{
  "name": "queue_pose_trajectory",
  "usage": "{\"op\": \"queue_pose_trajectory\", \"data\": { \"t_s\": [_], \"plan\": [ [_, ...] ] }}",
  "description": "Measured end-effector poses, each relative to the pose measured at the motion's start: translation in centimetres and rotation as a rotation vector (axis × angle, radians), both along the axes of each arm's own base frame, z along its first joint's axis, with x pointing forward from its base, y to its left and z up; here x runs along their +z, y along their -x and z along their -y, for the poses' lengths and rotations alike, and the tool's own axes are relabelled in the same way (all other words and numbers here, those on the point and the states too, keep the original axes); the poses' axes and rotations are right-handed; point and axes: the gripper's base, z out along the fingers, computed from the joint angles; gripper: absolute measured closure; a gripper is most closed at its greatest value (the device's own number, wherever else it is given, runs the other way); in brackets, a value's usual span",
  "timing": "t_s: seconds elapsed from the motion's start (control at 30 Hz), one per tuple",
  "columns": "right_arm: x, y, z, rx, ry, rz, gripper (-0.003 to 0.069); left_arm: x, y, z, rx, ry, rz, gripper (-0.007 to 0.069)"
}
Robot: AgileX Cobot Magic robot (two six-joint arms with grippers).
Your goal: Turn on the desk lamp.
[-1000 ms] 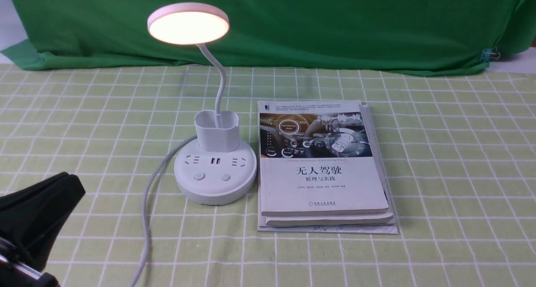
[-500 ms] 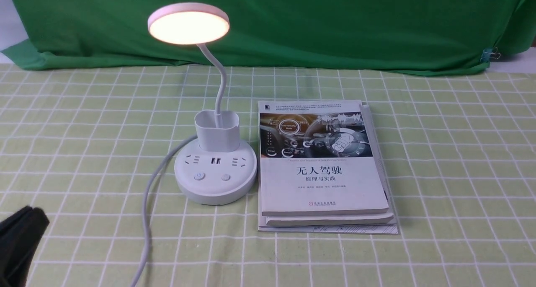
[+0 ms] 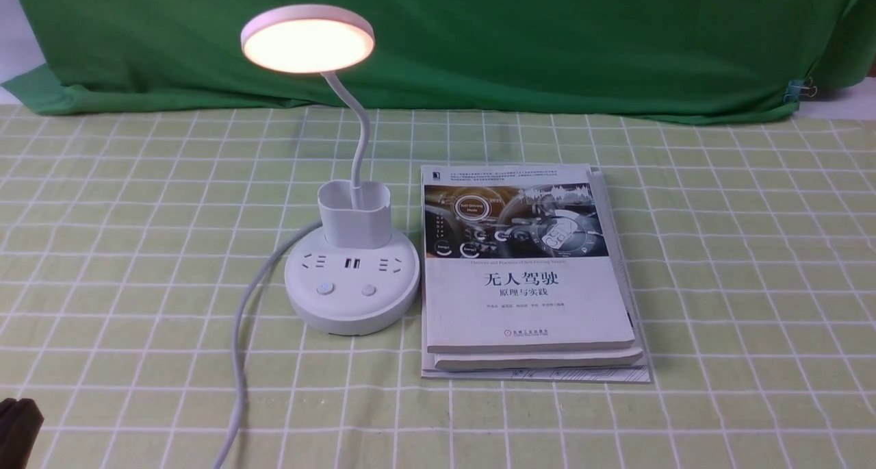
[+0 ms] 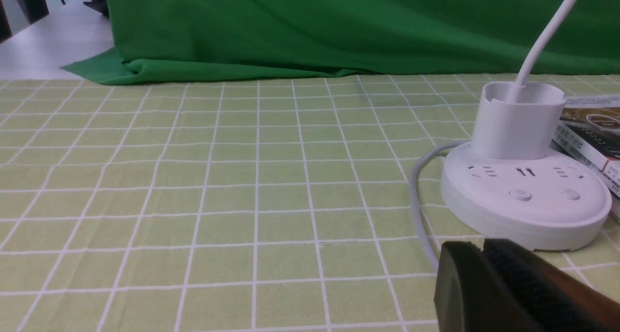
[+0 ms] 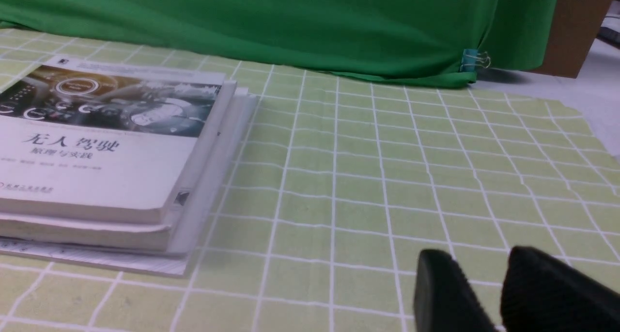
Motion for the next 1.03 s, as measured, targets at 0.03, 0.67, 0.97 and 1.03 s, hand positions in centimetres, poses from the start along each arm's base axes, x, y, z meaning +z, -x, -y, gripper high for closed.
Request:
{"op": "queue_pose_trajectory", "data": {
  "t_s": [0.03, 0.67, 0.97, 1.03],
  "plan": [
    [0.0, 0.0, 0.0, 0.0, 0.0, 0.0, 0.0414, -0.01, 0.0, 0.0, 0.0, 0.0, -0.001, 0.0606],
    [0.0, 0.0, 0.0, 0.0, 0.0, 0.0, 0.0414, -0.01, 0.0, 0.0, -0.004, -0.025, 0.001, 0.0606],
    [0.0, 0.0, 0.0, 0.0, 0.0, 0.0, 0.0414, -0.01, 0.0, 0.0, -0.004, -0.025, 0.001, 0.0606],
    [0.0, 0.0, 0.0, 0.0, 0.0, 0.0, 0.0414, -0.01, 0.0, 0.0, -0.004, -0.025, 0.001, 0.0606]
  ]
}}
